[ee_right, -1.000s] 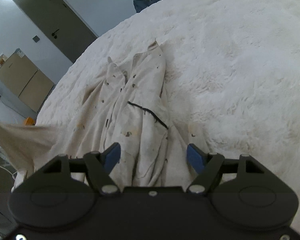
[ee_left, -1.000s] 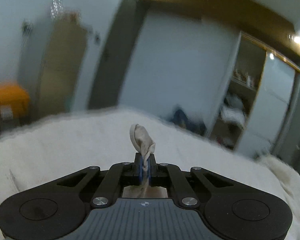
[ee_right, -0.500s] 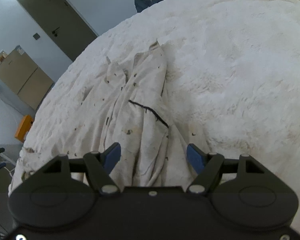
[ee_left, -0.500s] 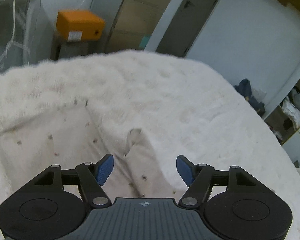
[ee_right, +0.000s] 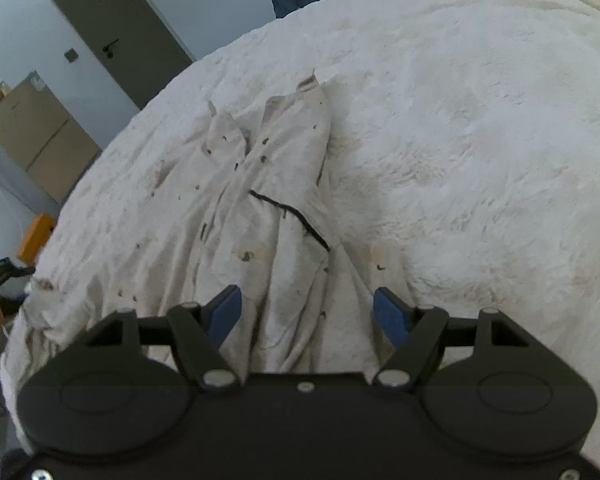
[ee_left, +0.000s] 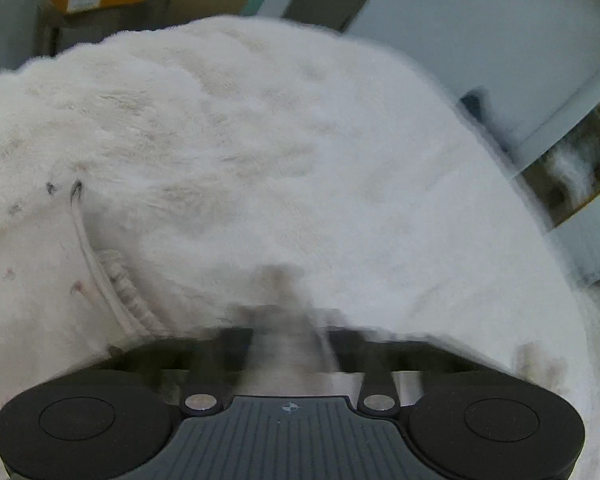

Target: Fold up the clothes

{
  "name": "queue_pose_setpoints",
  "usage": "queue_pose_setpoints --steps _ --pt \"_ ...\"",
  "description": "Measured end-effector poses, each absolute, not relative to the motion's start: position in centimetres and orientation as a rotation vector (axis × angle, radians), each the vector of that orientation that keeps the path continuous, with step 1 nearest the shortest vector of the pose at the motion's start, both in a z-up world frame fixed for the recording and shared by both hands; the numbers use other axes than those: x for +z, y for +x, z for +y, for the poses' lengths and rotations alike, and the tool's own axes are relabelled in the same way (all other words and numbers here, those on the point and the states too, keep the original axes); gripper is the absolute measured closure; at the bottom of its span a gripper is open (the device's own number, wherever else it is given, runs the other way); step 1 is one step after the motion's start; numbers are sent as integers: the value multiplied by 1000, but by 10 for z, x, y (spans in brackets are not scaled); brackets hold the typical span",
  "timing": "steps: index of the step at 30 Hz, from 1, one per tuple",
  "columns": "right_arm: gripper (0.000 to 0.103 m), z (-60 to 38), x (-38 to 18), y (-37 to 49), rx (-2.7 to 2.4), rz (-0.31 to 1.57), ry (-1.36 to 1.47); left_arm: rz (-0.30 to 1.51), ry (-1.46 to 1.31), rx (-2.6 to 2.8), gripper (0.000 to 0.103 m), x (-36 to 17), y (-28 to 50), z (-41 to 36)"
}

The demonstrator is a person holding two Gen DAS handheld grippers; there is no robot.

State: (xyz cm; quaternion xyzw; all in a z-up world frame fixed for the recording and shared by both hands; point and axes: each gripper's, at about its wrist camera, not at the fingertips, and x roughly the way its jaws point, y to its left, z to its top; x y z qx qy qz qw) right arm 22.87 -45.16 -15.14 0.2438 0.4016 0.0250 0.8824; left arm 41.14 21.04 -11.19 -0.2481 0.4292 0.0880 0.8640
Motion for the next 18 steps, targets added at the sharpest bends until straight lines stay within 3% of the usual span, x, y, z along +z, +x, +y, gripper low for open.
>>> queue_pose_setpoints --steps 7,8,9,10,11,14,18 --pt "32 -452 -158 233 37 845 496 608 -486 348 101 4 464 222" --pt "32 -450 -158 233 37 847 483 563 -479 362 97 22 472 223" --pt "32 -447 -159 234 38 851 464 540 -465 374 91 33 479 224" --pt "32 -448 -159 234 39 852 462 556 -439 383 56 32 482 224" --pt "32 -447 -160 235 39 855 453 571 -412 391 29 31 485 225" --pt "32 -446 -161 236 40 859 448 622 -352 411 28 23 493 228" --pt "32 -446 -159 234 42 852 444 729 -469 395 28 -23 484 245"
